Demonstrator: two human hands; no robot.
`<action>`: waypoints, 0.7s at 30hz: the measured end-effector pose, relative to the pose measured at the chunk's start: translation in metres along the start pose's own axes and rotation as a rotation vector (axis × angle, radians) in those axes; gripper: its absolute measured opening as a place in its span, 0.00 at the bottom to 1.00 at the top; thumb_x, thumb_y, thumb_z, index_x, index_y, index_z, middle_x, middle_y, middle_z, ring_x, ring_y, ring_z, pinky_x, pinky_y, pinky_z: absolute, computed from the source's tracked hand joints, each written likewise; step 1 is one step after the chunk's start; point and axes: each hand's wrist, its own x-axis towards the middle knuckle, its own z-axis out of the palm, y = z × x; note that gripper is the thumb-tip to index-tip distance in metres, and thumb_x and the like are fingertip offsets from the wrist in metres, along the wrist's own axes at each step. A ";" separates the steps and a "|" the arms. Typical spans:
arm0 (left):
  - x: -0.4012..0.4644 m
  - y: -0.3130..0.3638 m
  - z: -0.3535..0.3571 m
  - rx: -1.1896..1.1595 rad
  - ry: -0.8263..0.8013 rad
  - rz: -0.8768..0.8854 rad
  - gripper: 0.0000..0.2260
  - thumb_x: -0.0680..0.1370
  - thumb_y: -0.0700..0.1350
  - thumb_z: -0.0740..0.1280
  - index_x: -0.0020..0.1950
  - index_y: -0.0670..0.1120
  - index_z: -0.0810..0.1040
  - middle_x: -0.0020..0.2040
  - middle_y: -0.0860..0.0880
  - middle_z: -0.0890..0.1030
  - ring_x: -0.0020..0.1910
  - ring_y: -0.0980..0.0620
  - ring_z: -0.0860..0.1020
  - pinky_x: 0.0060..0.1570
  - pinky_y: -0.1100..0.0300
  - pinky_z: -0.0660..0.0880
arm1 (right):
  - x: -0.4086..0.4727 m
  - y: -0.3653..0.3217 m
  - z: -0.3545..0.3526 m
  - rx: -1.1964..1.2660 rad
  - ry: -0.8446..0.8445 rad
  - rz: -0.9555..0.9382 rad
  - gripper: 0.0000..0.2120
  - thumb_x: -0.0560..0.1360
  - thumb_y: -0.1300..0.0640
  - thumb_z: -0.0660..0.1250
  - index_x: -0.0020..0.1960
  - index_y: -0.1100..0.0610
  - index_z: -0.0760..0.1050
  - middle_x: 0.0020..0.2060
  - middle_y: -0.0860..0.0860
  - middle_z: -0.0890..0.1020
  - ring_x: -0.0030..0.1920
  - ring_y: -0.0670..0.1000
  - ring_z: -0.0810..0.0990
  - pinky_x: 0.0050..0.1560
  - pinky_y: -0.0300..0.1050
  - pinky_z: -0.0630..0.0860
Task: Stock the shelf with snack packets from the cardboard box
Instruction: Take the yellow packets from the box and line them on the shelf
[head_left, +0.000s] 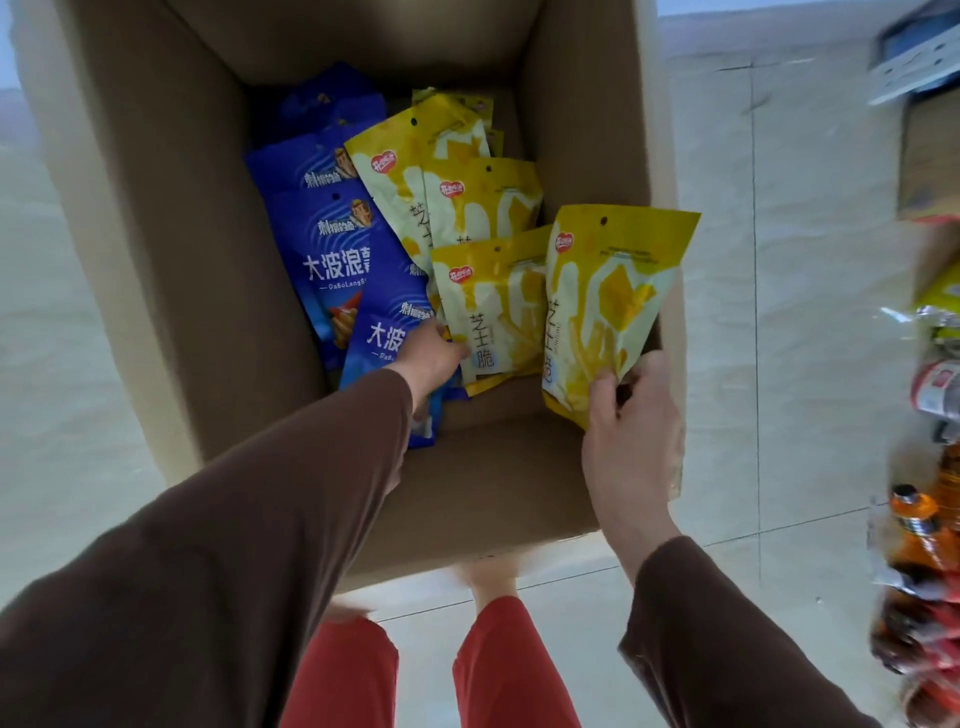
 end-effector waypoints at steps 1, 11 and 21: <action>0.005 0.001 0.008 -0.032 -0.009 -0.042 0.18 0.80 0.44 0.70 0.69 0.42 0.74 0.61 0.49 0.78 0.61 0.47 0.77 0.51 0.58 0.71 | 0.000 0.001 0.001 0.002 0.006 0.003 0.11 0.83 0.50 0.59 0.47 0.55 0.64 0.31 0.49 0.72 0.33 0.52 0.75 0.40 0.61 0.78; 0.020 -0.006 0.048 -0.399 0.044 -0.163 0.16 0.73 0.44 0.77 0.58 0.42 0.81 0.55 0.43 0.84 0.53 0.41 0.82 0.50 0.53 0.80 | 0.000 0.013 0.003 0.034 0.019 -0.051 0.09 0.84 0.50 0.59 0.49 0.54 0.65 0.33 0.43 0.72 0.35 0.45 0.75 0.43 0.59 0.78; -0.098 0.018 -0.029 -0.480 0.188 0.098 0.05 0.80 0.40 0.63 0.45 0.43 0.75 0.40 0.47 0.81 0.36 0.55 0.79 0.37 0.57 0.77 | -0.021 -0.016 -0.051 0.135 -0.059 0.021 0.05 0.85 0.51 0.54 0.53 0.52 0.64 0.35 0.42 0.71 0.38 0.54 0.70 0.45 0.51 0.64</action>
